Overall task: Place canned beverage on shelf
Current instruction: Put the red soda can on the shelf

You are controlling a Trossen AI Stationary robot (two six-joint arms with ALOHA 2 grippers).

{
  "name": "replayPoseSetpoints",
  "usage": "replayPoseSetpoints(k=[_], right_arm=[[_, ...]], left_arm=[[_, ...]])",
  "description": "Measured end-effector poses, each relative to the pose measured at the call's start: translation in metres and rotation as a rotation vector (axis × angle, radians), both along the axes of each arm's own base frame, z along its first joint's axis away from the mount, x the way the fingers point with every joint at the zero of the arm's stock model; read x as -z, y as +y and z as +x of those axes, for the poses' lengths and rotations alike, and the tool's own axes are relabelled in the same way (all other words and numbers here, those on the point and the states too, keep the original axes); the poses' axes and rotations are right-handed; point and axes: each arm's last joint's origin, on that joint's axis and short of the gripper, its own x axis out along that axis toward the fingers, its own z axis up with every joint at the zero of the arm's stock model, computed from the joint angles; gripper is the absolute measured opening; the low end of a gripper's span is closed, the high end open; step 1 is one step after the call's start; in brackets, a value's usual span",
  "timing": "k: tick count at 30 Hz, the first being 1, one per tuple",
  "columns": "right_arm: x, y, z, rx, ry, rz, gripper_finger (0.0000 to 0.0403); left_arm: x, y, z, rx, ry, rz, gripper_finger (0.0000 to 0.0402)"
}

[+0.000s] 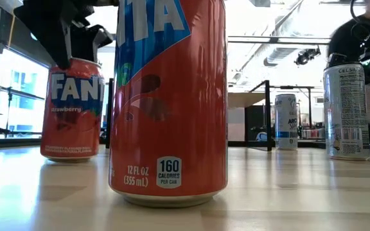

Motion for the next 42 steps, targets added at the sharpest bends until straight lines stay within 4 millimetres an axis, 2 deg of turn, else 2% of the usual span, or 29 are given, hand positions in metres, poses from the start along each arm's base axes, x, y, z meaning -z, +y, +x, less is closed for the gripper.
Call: replayPoseSetpoints(k=[7, 11, 16, 24, 35, 42], right_arm=[[0.000, 0.000, 0.000, 0.000, 0.000, 0.000, 0.0328], [0.000, 0.000, 0.000, 0.000, 0.000, 0.000, 0.0328], [0.000, 0.000, 0.000, 0.000, 0.000, 0.000, 0.0328], [0.000, 0.000, 0.000, 0.000, 0.000, 0.000, 0.0328], [0.000, 0.000, 0.000, 0.000, 0.000, 0.000, 0.0328], [0.000, 0.000, 0.000, 0.000, 0.000, 0.000, 0.0328]], left_arm=[[0.000, -0.002, 0.001, 0.224, -0.007, 0.040, 0.0198], [0.000, -0.002, 0.001, 0.273, -0.005, 0.054, 0.0198], [0.000, -0.001, 0.001, 0.263, -0.003, 0.051, 0.0198], [0.000, 0.006, 0.003, 0.133, 0.014, -0.017, 0.0202], [0.001, 0.009, 0.004, 0.105, 0.020, -0.028, 0.0287], [0.001, 0.009, 0.005, 0.038, 0.007, -0.022, 0.0319]])
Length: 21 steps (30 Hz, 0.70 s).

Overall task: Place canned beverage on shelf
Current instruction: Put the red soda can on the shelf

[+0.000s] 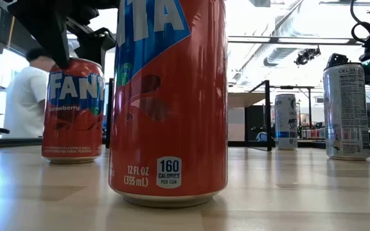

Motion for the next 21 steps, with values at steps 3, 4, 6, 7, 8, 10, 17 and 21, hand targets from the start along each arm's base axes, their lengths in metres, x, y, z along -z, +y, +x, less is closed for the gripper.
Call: replayPoseSetpoints(k=[3, 4, 6, 7, 8, 10, 17, 21], right_arm=[[0.000, 0.000, 0.000, 0.000, 0.000, 0.000, 0.0328], [0.000, 0.000, 0.000, 0.000, 0.000, 0.001, 0.0328], [0.000, 0.000, 0.000, 0.000, 0.000, 0.000, 0.0328], [0.000, 0.000, 0.000, 0.000, 0.000, 0.000, 0.0328], [0.000, 0.000, 0.000, 0.000, 0.000, 0.001, 0.0328], [0.000, 0.000, 0.000, 0.000, 0.000, 0.001, 0.0328], [0.000, 0.000, 0.000, 0.000, 0.000, 0.000, 0.0328], [0.000, 0.000, 0.000, 0.000, 0.000, 0.000, 0.0328]], left_arm=[[0.000, 0.000, 0.000, -0.071, 0.000, -0.022, 0.0330], [0.000, 0.000, 0.000, -0.091, 0.000, -0.031, 0.0333], [-0.001, -0.001, -0.001, -0.116, -0.004, -0.043, 0.0338], [-0.002, -0.002, -0.001, -0.122, -0.008, -0.045, 0.0340], [-0.003, -0.004, -0.002, -0.131, -0.012, -0.047, 0.0342], [-0.005, -0.008, -0.005, -0.154, -0.032, -0.050, 0.0344], [-0.015, -0.024, -0.013, -0.379, -0.146, -0.088, 0.0346], [-0.017, -0.028, -0.016, -0.617, -0.191, -0.164, 0.0346]])
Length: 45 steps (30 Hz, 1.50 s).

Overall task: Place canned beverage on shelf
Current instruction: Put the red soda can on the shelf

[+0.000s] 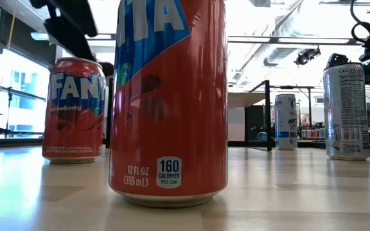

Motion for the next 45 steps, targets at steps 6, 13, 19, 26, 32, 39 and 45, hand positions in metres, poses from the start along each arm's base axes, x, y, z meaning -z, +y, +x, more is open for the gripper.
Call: replayPoseSetpoints(k=[6, 13, 19, 26, 32, 39, 45], right_arm=[[0.000, 0.000, 0.000, 0.000, 0.000, 0.000, 0.0328], [0.000, 0.000, 0.000, 0.000, 0.000, 0.000, 0.0328], [0.000, 0.000, 0.000, 0.000, 0.000, -0.001, 0.0328], [0.000, 0.000, 0.000, 0.001, 0.000, 0.000, 0.0328], [0.000, 0.000, 0.000, 0.000, 0.000, 0.000, 0.0328], [0.000, 0.000, 0.000, 0.000, 0.000, 0.000, 0.0328], [0.000, 0.000, 0.000, 0.000, 0.000, 0.000, 0.0328]], left_arm=[[0.001, 0.000, -0.003, -0.270, -0.026, -0.140, 0.0346], [0.003, 0.004, -0.006, -0.506, -0.045, -0.206, 0.0346], [0.009, 0.003, -0.004, -0.591, -0.039, -0.227, 0.0346], [0.020, 0.000, 0.002, -0.640, -0.013, -0.226, 0.0346], [0.029, -0.004, 0.007, -0.668, 0.007, -0.262, 0.0346], [0.043, -0.008, 0.013, -0.720, 0.051, -0.276, 0.0346], [0.044, -0.008, 0.013, -0.700, 0.059, -0.255, 0.0345]])
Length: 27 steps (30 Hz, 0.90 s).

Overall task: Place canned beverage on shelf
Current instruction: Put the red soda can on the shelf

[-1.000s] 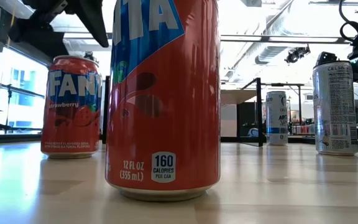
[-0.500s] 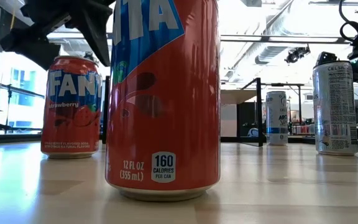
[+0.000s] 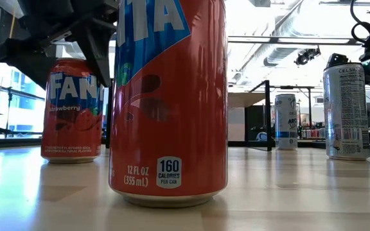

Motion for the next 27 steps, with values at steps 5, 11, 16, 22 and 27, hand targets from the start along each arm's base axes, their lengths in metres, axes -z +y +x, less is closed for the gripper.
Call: replayPoseSetpoints(k=[5, 11, 16, 22, 27], right_arm=[[0.000, 0.000, 0.000, 0.000, 0.000, 0.000, 0.0328], [0.000, 0.000, 0.000, 0.000, 0.000, 0.000, 0.0328], [0.000, 0.000, 0.000, 0.000, 0.000, 0.000, 0.0328], [0.000, 0.000, 0.000, 0.000, 0.000, 0.000, 0.0328], [0.000, 0.000, 0.000, 0.000, 0.000, -0.001, 0.0328]], left_arm=[[0.000, -0.002, -0.001, 0.009, -0.001, 0.002, 0.0331], [0.000, -0.005, -0.002, 0.037, -0.007, 0.012, 0.0283], [-0.001, -0.005, -0.002, 0.074, 0.000, 0.030, 0.0257], [-0.002, -0.008, -0.001, 0.263, 0.017, 0.100, 0.0262], [-0.002, -0.011, 0.001, 0.423, 0.023, 0.171, 0.0268]])
